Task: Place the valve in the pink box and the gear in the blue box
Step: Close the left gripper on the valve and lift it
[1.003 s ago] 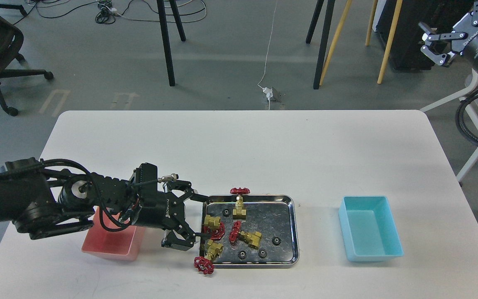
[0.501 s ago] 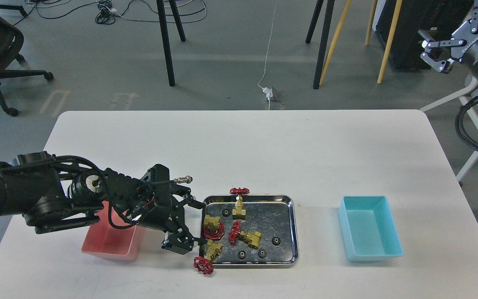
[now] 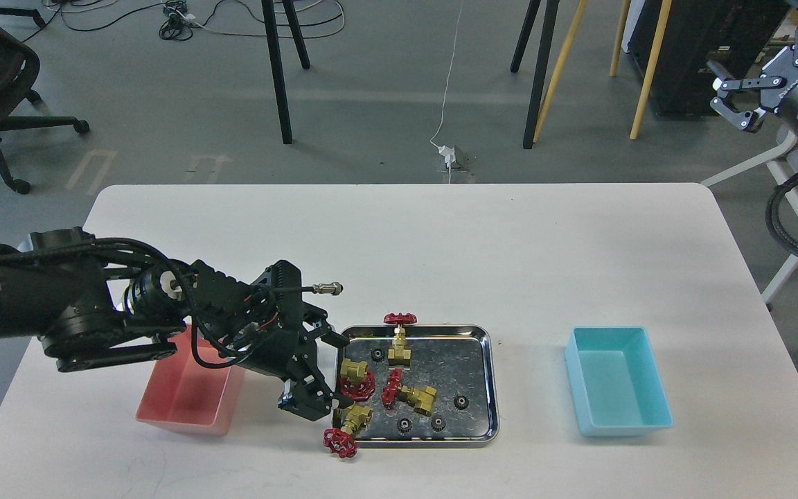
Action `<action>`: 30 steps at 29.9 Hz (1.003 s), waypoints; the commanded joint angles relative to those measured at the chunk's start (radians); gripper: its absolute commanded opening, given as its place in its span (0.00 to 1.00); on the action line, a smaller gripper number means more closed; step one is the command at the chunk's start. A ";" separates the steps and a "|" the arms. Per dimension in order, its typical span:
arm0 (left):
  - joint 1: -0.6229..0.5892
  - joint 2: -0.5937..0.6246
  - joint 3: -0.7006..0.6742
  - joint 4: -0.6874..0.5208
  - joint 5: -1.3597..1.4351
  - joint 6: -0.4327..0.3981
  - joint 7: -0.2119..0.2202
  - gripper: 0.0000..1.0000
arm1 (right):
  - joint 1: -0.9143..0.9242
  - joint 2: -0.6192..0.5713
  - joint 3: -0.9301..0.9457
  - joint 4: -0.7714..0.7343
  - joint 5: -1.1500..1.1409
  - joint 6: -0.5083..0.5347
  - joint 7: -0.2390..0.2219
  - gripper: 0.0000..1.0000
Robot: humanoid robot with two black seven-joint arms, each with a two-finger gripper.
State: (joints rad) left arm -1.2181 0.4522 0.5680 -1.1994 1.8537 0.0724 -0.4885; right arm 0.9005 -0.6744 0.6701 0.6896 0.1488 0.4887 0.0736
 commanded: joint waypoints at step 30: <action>0.055 -0.086 0.003 0.113 0.010 0.095 0.000 0.64 | -0.014 0.002 -0.007 0.001 0.000 0.000 0.000 0.99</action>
State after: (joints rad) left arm -1.1664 0.3658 0.5703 -1.0872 1.8619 0.1672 -0.4888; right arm 0.8894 -0.6733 0.6645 0.6904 0.1488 0.4887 0.0736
